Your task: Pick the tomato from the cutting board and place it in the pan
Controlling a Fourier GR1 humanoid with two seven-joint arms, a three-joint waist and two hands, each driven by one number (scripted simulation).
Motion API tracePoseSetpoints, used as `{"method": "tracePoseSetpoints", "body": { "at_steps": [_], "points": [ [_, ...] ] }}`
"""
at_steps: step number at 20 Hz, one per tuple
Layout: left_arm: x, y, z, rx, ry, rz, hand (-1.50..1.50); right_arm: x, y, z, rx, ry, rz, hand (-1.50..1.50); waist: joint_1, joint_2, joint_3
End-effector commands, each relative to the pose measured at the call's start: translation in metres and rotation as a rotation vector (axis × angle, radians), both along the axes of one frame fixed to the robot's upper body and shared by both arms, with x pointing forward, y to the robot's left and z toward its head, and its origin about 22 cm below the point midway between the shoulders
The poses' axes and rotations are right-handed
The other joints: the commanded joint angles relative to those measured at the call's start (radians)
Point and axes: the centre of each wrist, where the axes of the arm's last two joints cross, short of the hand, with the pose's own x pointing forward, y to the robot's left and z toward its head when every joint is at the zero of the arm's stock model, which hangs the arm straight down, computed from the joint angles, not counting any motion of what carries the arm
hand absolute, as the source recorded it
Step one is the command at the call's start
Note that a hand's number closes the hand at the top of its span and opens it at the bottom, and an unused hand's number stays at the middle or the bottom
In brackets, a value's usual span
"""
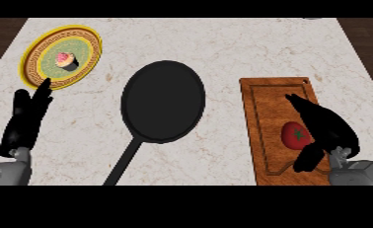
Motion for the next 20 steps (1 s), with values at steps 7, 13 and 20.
{"method": "tracePoseSetpoints", "body": {
  "at_steps": [7, 13, 20],
  "points": [
    [0.003, 0.005, -0.002, 0.005, 0.021, -0.001, 0.00, 0.003, -0.003, -0.007, -0.112, -0.076, 0.095, 1.50, -0.002, 0.000, 0.000],
    [0.003, 0.004, 0.003, 0.005, -0.015, 0.010, 0.00, 0.005, -0.016, -0.013, -0.115, -0.120, 0.073, 1.50, -0.002, 0.000, 0.000],
    [-0.001, 0.010, -0.001, 0.015, -0.007, 0.010, 0.00, -0.036, 0.018, -0.013, -0.060, -0.161, 0.087, 1.50, -0.007, -0.002, 0.000]
  ]
}}
